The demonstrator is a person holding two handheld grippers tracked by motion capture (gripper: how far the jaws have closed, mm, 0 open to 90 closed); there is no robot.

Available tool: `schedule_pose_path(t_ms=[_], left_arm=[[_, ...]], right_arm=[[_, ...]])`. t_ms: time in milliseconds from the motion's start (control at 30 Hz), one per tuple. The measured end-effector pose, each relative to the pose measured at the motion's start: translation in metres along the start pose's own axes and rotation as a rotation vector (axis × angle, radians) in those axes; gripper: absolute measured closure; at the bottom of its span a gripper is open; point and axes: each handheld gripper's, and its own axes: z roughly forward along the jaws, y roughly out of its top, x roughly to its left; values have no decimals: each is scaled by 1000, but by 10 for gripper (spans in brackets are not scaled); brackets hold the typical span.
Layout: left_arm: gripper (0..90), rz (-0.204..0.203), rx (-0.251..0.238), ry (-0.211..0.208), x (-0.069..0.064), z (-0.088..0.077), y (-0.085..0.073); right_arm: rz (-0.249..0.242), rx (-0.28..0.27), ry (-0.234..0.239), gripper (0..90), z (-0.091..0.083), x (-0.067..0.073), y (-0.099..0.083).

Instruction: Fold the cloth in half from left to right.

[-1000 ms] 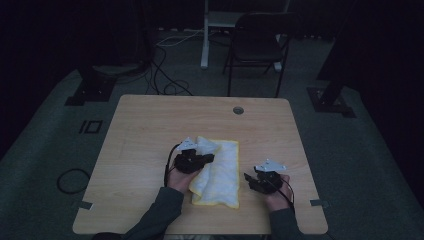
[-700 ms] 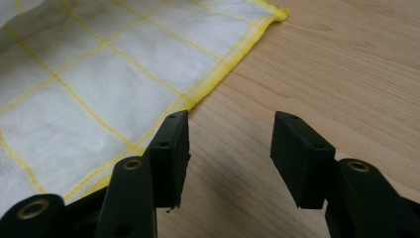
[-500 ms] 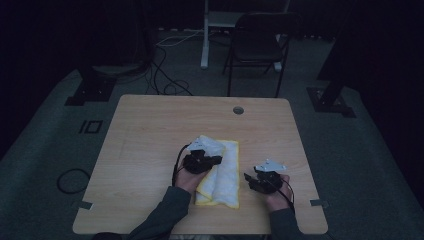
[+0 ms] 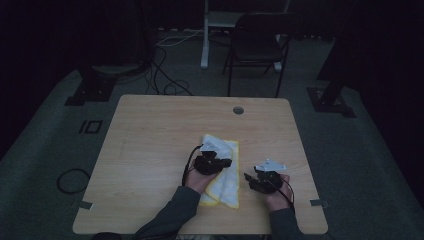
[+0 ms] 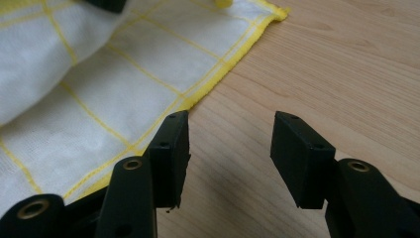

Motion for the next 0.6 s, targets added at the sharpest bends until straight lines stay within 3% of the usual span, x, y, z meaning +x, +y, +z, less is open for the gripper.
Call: schedule_pose_path(t_ms=[167, 367, 600], left_arm=[[754, 5, -19, 14, -3, -11, -1], [771, 75, 26, 73, -8, -30, -8], [771, 121, 70, 86, -16, -41, -29]], right_arm=[[2, -5, -1, 490, -1, 0, 1], [-1, -6, -4, 489, -1, 0, 2], [-6, -26, -13, 503, -2, -2, 9]])
